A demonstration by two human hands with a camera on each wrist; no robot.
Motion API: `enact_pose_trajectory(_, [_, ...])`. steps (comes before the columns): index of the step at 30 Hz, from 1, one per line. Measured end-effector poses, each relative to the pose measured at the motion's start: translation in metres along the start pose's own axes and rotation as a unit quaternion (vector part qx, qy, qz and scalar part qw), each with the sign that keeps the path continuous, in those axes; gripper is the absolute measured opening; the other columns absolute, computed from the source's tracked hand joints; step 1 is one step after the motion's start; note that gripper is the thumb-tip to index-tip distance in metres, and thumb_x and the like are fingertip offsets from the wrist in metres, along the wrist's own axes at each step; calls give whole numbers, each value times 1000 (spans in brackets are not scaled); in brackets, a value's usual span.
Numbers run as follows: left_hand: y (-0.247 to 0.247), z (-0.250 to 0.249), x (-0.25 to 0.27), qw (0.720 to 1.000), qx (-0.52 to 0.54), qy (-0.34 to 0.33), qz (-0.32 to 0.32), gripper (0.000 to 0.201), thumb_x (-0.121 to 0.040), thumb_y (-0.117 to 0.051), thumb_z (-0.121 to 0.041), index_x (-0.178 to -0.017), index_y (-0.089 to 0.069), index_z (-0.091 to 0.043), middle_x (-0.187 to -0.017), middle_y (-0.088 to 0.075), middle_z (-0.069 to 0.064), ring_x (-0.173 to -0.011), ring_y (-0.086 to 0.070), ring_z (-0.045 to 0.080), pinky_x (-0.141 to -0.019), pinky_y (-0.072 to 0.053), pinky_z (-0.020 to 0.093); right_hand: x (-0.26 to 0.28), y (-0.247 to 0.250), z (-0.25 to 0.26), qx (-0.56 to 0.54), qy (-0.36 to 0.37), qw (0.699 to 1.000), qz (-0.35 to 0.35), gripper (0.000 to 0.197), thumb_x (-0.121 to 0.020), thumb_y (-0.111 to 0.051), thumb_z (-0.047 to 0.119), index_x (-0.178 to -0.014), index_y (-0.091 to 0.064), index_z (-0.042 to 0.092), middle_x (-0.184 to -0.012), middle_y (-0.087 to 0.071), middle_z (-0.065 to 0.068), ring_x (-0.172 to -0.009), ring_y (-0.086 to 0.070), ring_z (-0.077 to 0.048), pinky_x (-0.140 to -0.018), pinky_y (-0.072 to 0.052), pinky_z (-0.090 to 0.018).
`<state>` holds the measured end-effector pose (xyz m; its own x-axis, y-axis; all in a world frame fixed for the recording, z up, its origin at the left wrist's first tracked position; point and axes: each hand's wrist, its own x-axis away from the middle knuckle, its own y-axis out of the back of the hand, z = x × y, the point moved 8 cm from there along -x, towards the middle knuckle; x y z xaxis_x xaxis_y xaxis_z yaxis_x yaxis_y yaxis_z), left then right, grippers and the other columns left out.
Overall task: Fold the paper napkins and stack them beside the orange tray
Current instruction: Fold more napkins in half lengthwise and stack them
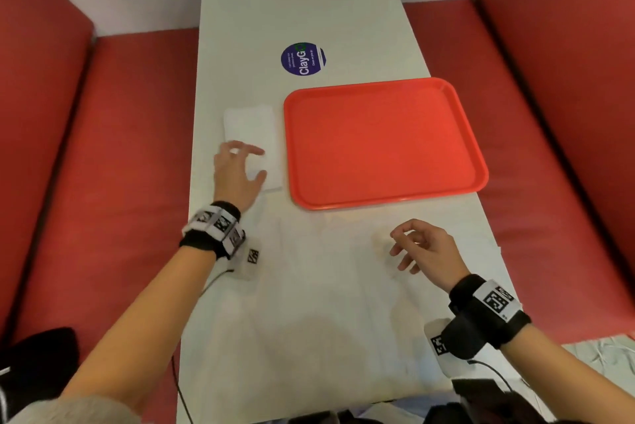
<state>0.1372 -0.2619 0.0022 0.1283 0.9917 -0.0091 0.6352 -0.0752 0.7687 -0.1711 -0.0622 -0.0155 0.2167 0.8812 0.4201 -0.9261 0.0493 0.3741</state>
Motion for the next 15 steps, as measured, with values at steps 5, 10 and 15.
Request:
enact_pose_trajectory(5, [-82, -65, 97, 986, 72, -56, 143, 13, -83, -70, -12, -94, -69, -17, -91, -64, -1, -76, -51, 13, -79, -48, 37, 12, 13, -40, 200, 7, 980, -12, 9, -80, -76, 22, -81, -67, 25, -72, -63, 6, -58, -58, -11, -58, -46, -26])
enact_pose_trajectory(10, [-144, -78, 147, 967, -102, -47, 229, 63, -83, -67, -53, -134, -50, -19, -127, -44, 2, -116, -39, 22, -99, -40, 36, 30, -2, -72, 244, 6, 969, 47, 27, -71, -81, 29, -88, -60, 27, -82, -56, 2, -72, -54, -13, -68, -47, -31])
enact_pose_trajectory(15, [-147, -80, 145, 966, -139, -30, 216, 61, -78, -69, -58, -121, -54, -18, -124, -42, 3, -114, -36, 23, -96, -38, 32, 31, -2, -77, 220, 44, 974, 39, 29, -72, -80, 27, -89, -56, 29, -83, -51, 3, -70, -51, -12, -67, -45, -27])
